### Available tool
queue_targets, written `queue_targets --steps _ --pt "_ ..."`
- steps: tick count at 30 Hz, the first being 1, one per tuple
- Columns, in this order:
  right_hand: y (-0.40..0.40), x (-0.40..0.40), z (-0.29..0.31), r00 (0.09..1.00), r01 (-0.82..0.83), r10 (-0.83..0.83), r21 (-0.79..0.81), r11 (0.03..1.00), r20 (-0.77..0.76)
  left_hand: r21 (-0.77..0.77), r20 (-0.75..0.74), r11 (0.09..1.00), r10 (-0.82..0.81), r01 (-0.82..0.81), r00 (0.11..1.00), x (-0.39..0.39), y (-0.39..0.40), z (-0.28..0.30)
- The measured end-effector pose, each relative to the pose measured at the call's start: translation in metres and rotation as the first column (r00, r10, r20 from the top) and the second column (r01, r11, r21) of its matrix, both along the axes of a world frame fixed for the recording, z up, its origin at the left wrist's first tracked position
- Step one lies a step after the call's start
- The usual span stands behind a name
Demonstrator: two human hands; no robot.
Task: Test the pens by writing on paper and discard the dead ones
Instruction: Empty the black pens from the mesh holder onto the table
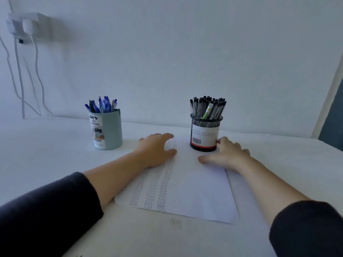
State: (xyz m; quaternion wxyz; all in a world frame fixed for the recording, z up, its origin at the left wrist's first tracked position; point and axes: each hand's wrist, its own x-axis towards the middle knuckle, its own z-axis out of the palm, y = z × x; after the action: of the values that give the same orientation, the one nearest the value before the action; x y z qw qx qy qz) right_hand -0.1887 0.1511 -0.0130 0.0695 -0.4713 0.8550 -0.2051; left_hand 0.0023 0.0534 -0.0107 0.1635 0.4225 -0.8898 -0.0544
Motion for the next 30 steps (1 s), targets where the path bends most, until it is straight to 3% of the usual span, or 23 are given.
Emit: queue_targets --steps 6,12,25,28,30 --pt "-0.025 -0.019 -0.002 0.994 0.006 0.012 -0.163 0.987 0.111 -0.042 -0.002 0.998 -0.040 0.040 0.999 -0.003 0.005 0.001" --pt "-0.024 -0.021 -0.011 0.995 -0.054 0.058 -0.046 0.997 0.085 0.009 0.059 1.000 -0.028 0.027 0.998 0.001 0.009 0.002" --pt "-0.019 -0.013 -0.009 0.999 -0.027 0.029 -0.051 0.998 0.046 -0.052 0.164 0.994 -0.088 0.098 0.983 -0.002 0.011 0.008" --pt "-0.025 -0.017 -0.007 0.989 -0.018 0.023 -0.034 0.999 0.145 -0.075 0.160 0.992 -0.092 0.105 0.983 -0.004 0.009 0.006" --pt "-0.029 -0.020 -0.006 0.941 -0.010 0.044 -0.102 0.995 0.334 -0.068 0.135 0.991 -0.105 0.114 0.985 -0.006 0.008 0.006"
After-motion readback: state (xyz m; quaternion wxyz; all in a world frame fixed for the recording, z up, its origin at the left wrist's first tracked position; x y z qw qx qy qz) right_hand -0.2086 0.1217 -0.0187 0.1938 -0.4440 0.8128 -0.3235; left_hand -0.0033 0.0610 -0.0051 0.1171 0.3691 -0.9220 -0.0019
